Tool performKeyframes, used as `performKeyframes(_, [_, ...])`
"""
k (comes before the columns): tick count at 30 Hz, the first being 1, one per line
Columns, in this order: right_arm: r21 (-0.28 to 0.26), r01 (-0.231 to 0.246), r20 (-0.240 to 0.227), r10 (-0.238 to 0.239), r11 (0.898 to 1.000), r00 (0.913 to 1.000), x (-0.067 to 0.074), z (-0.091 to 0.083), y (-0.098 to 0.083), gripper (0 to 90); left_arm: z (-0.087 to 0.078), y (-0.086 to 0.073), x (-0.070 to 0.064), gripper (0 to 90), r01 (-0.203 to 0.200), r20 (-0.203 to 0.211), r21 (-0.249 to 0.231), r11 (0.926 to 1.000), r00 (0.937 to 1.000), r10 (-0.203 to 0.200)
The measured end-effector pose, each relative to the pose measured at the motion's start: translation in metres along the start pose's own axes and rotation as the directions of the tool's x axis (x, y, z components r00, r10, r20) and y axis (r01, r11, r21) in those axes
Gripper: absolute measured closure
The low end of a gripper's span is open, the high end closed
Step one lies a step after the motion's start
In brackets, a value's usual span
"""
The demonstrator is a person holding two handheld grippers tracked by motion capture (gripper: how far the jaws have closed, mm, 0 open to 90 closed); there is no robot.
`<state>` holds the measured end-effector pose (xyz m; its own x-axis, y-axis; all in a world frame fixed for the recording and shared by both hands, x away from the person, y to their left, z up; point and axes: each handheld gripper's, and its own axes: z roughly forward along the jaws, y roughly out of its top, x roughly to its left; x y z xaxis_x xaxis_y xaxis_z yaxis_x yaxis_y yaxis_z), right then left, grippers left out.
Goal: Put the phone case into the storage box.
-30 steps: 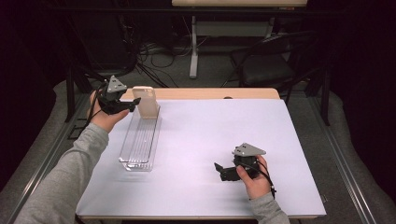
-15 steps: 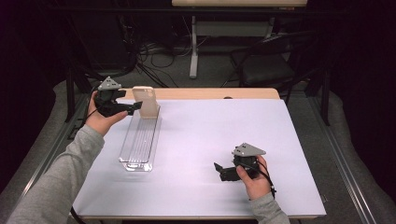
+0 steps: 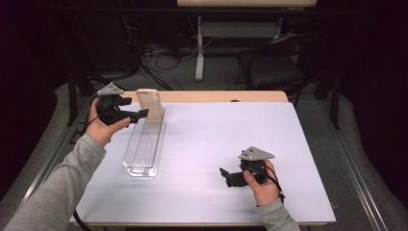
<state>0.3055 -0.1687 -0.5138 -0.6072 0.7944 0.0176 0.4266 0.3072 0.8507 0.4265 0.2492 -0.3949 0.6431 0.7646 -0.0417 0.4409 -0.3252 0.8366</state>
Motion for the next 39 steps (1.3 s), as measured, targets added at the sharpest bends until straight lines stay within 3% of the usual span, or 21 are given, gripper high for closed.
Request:
performKeyframes(17, [-0.003, 0.025, -0.024, -0.025, 1.000, 0.9994, 0.003, -0.005, 0.002, 0.0, -0.015, -0.010, -0.016, 15.5, -0.020, 0.040, 0.000, 0.9998, 0.9990, 0.020])
performKeyframes(22, [-0.008, 0.010, -0.024, -0.010, 1.000, 0.9997, 0.002, -0.007, 0.003, 0.0, -0.017, -0.013, -0.024, 6.5, -0.011, 0.091, -0.009, 0.9999, 0.9957, 0.012])
performKeyframes(27, [-0.013, -0.001, -0.025, 0.001, 1.000, 0.9997, -0.002, -0.011, 0.003, 0.0, -0.021, -0.016, -0.032, 5.3, -0.005, 0.099, -0.017, 0.9998, 0.9951, 0.007])
performKeyframes(39, [-0.035, -0.032, 0.003, 0.033, 0.999, 0.9995, -0.012, -0.026, 0.002, 0.0, -0.032, -0.029, -0.059, 0.7, -0.058, 0.112, -0.007, 0.9983, 0.9920, 0.058])
